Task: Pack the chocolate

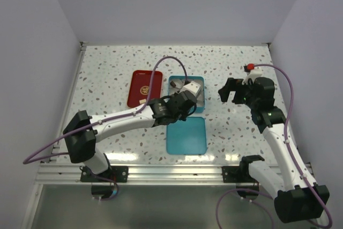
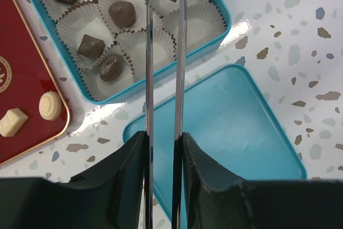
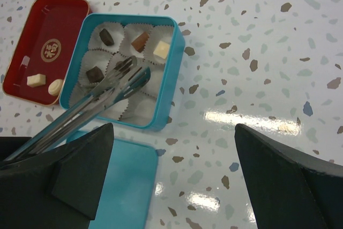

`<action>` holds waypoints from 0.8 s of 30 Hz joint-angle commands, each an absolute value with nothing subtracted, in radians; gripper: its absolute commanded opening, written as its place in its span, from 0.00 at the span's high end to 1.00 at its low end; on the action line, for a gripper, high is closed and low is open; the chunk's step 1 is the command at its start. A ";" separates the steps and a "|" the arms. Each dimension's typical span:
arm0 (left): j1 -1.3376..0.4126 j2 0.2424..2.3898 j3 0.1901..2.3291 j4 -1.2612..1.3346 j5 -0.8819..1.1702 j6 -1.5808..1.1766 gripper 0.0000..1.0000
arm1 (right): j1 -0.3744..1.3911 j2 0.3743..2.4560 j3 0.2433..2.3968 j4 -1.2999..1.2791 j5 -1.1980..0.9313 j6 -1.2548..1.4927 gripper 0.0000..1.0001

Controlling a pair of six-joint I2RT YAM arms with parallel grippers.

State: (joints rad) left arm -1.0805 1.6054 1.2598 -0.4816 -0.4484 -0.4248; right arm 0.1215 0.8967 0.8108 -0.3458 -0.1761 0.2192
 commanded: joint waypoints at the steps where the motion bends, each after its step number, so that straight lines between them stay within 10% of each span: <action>1: -1.085 1.617 1.308 -0.425 -0.456 -0.403 0.67 | 0.120 0.893 0.813 -0.328 -0.192 0.215 0.01; 24: -1.085 1.531 1.307 -0.511 -0.587 -0.400 0.63 | 0.120 0.905 0.813 -0.325 -0.196 0.215 0.01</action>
State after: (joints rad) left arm -1.0805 1.6115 1.2804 -0.4927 -0.4999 -0.4007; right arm 0.1215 0.8970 0.8108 -0.3454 -0.1761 0.2192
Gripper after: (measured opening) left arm 0.378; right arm 0.986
